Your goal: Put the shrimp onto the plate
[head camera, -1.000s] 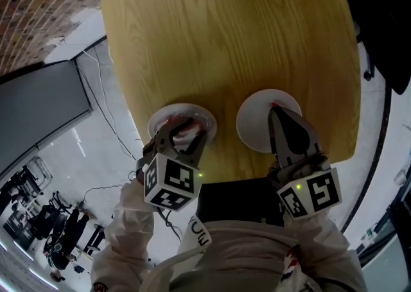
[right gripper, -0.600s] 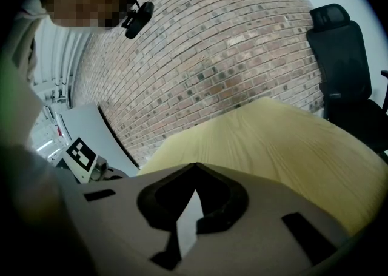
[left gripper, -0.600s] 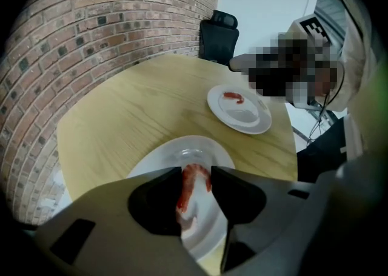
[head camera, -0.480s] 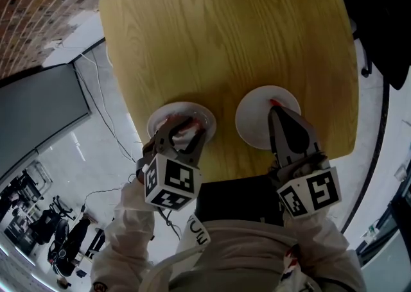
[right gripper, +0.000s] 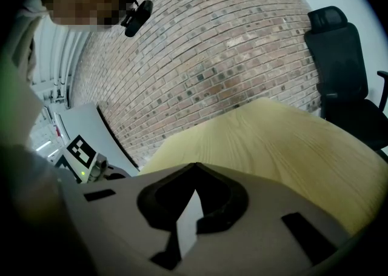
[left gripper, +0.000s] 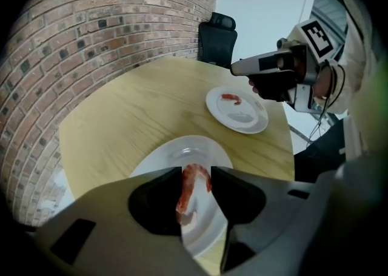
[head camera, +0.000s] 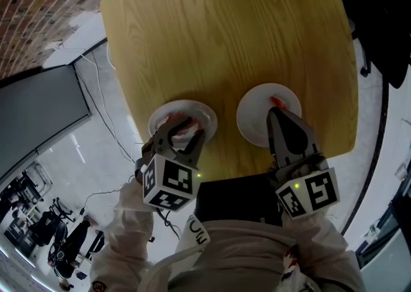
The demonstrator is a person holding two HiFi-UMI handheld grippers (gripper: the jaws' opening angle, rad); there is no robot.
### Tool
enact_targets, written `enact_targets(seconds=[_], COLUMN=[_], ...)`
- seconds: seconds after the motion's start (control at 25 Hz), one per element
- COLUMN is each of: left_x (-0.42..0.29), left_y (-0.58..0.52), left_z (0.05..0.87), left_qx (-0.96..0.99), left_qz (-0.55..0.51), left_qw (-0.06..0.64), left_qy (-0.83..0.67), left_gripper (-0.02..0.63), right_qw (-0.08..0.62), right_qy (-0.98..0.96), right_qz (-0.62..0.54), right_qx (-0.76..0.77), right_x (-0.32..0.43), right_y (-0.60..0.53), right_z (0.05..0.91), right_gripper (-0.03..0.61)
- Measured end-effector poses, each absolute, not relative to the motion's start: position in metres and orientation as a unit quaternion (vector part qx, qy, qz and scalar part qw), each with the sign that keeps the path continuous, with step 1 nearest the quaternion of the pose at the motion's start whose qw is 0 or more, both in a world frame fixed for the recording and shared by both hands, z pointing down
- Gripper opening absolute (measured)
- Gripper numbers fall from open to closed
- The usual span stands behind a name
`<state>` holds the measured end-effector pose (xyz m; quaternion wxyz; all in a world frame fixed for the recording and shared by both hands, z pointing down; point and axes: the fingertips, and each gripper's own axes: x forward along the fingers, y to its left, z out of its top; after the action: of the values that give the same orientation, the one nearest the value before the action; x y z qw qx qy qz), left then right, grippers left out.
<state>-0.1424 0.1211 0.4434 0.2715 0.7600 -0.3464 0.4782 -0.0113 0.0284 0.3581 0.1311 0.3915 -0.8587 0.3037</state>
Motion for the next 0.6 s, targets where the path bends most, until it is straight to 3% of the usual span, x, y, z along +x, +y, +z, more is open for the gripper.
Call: enact_targets(seconds=[0.6], left_x=[-0.11], left_y=[0.103], left_z=[0.416], left_qx=[0.778], left_qz=[0.477], left_qw=[0.238], left_qy=[-0.334], left_gripper=[0.156], right_qw=[0.115], right_qy=[-0.847], right_qz=[0.297], right_qx=[0.425], right_x=[0.026], right_y=[0.024], right_z=[0.344], right_gripper=[0.024])
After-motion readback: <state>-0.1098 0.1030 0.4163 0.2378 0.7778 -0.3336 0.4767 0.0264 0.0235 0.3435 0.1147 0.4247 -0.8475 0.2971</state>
